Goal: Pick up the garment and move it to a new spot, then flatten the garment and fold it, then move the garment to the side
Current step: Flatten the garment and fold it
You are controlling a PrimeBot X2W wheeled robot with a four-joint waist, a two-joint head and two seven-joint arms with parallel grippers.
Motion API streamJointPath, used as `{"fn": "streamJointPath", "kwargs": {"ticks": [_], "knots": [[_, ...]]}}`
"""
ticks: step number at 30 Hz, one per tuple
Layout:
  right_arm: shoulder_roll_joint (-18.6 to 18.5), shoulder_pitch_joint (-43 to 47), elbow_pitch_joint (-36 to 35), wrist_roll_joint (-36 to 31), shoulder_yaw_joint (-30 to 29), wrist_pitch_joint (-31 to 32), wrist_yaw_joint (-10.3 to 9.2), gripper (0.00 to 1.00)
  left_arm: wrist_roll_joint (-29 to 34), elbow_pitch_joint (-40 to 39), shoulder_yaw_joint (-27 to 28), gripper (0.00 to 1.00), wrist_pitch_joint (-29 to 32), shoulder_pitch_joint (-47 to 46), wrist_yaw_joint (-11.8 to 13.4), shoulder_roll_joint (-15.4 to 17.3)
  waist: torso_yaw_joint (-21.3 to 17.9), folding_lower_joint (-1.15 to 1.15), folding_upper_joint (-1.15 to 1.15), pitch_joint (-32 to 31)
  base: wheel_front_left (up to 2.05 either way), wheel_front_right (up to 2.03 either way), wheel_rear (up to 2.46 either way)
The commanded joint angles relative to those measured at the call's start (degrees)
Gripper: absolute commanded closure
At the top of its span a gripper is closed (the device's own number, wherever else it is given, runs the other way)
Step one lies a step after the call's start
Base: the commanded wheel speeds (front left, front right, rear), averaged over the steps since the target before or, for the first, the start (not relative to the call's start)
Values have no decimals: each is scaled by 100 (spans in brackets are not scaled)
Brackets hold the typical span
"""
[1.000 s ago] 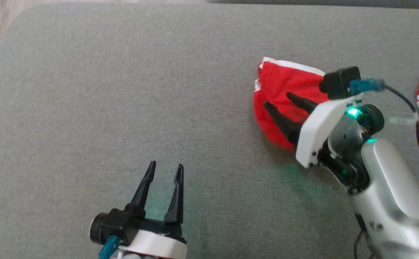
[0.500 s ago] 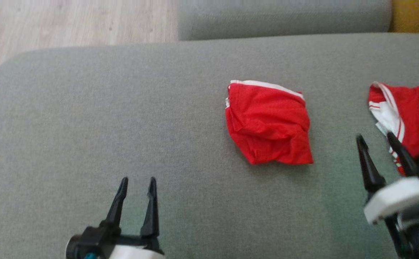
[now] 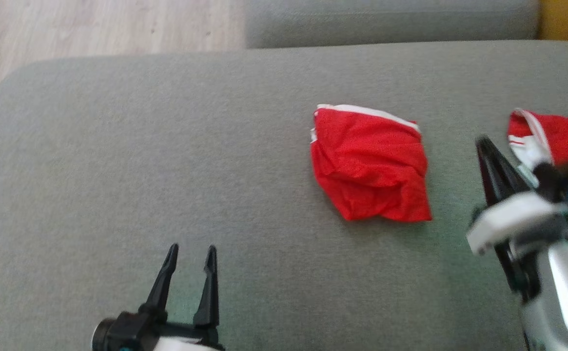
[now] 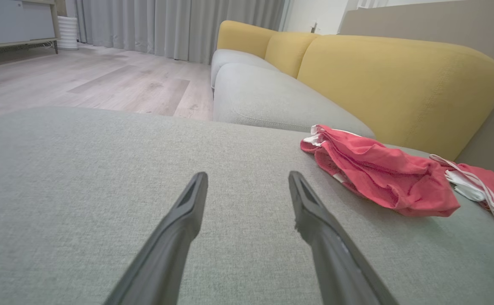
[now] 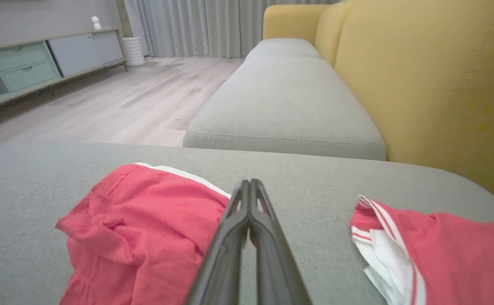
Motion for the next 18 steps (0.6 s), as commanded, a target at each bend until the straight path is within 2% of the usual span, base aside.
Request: {"fn": "streamJointPath", "kwargs": {"ticks": [1,4,5,8,9,12,18], "knots": [[-196,-767,164,78,425,101,42,100,91,-116,158,0,-55,-356,-91,-69,205,-1,0,201,0,0,0],[-276,-1388,804,220,852,242,42,100,138,-39,125,0,-55,-475,-172,-124,392,-1,0,328,0,0,0],[-276,-1388,804,220,852,242,42,100,138,-39,125,0,-55,-475,-172,-124,392,-1,0,328,0,0,0],[-397,-1937,1671,367,1412,295,42,100,159,49,79,0,-55,-544,-229,-188,631,-1,0,413,0,0,0],[-397,-1937,1671,367,1412,295,42,100,159,49,79,0,-55,-544,-229,-188,631,-1,0,413,0,0,0],[-450,-2226,2349,596,1865,293,42,100,165,100,100,0,-55,-542,-242,-221,754,-1,0,450,0,0,0],[-586,-2224,2684,1025,2582,262,42,100,175,85,218,0,-55,-490,-230,-243,741,-1,0,422,0,0,0]]}}
